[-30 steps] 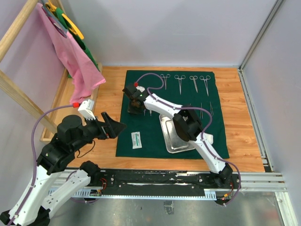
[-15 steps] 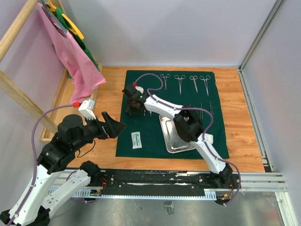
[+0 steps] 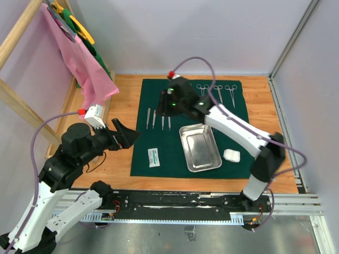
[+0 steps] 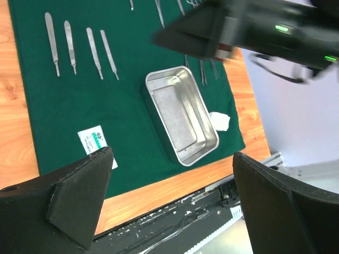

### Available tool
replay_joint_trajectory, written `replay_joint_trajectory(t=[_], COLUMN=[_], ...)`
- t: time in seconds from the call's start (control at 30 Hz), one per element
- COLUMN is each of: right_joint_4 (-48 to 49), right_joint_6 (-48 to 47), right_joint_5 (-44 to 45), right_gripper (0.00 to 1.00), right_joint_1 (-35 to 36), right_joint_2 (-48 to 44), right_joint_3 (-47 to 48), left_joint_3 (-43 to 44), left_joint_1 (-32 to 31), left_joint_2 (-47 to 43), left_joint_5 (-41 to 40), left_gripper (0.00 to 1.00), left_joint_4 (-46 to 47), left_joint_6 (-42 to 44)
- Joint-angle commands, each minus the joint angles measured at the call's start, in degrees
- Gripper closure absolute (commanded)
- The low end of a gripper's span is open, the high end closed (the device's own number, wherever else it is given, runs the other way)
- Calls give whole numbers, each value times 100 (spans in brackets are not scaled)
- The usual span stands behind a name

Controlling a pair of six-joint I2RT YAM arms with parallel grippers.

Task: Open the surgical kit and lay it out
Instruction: Move the container from the surgical kit.

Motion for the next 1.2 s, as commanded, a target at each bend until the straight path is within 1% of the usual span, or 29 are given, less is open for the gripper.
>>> replay_joint_trajectory(t=[0.0, 0.17, 0.27, 0.33, 0.5, 0.6, 0.8, 1.0, 1.17], right_joint_4=[-613, -862, -824, -798, -707, -569, -376, -345, -380], right_joint_6=[-1004, -1397, -1536, -1638, -1706, -1631, -1511, -1357, -1219], right_joint_5=[240, 580, 242, 33, -116, -272, -494, -559, -562], right_gripper=[57, 65, 68, 69, 74, 76, 86, 89, 88], right_joint_1=[-699, -1597, -2327, -2660, -2917, -2924, -2916, -2860, -2716], right_joint_2=[-1393, -2936, -3469, -3649, -3622, -3419, -3391, -3600, -3732], right_joint_3=[-1708, -3827, -4596, -4947, -5442, -5637, -5937, -6140, -6150], left_joint_3=[-275, -982, -1361, -1547, -1678, -1690, -1806, -1845, -1842], left_joint_1=[48, 48, 48, 44, 48, 48, 48, 48, 41], left_joint_2=[248, 552, 799, 972, 1261, 1236, 1099, 1073, 1072], left_joint_5=[-208, -326, -347, -350, -226, -213, -197, -173, -148], left_gripper=[1, 1, 1, 1, 1, 1, 1, 1, 1], left_joint_4=[176, 762, 1115, 1334, 1570, 1556, 1518, 1524, 1558], left_joint_6=[99, -13, -112, -207, -353, -343, -391, -382, -370])
